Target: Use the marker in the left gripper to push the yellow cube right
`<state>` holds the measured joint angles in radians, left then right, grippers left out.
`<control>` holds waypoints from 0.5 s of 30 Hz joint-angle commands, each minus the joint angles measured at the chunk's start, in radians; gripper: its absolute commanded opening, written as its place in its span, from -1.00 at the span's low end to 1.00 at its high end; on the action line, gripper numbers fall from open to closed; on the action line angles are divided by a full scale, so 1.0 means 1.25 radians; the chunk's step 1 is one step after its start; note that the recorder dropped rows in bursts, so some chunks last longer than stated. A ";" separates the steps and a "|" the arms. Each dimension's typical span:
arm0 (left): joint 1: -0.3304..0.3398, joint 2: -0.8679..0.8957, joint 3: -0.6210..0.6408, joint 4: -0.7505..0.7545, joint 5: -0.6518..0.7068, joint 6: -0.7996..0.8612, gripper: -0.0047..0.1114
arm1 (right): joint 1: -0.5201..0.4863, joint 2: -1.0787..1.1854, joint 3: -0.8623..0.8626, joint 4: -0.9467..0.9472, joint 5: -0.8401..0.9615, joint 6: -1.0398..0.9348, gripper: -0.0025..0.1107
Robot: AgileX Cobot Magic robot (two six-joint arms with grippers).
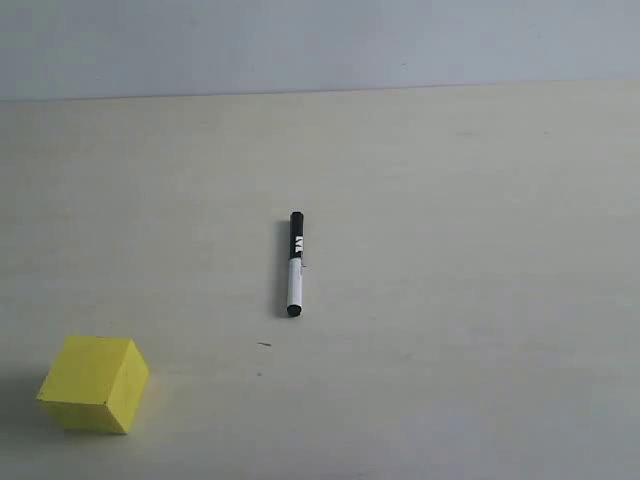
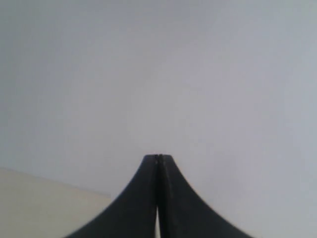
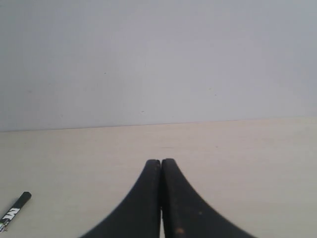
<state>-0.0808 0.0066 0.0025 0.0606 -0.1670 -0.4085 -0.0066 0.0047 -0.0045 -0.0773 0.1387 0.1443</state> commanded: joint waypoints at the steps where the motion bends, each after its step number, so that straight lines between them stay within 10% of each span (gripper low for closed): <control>1: 0.002 -0.005 -0.002 0.002 -0.146 -0.037 -0.92 | 0.001 -0.004 0.004 -0.001 -0.004 -0.002 -0.96; 7: 0.002 0.031 -0.040 0.004 -0.227 -0.223 -0.92 | 0.001 -0.004 0.004 -0.001 -0.004 -0.002 -0.96; 15: -0.009 0.486 -0.454 0.252 0.140 -0.263 -0.92 | 0.001 -0.004 0.004 -0.001 -0.004 -0.002 -0.96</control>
<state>-0.0808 0.4256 -0.3861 0.2336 -0.2139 -0.6973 -0.0066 0.0047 -0.0045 -0.0773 0.1387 0.1443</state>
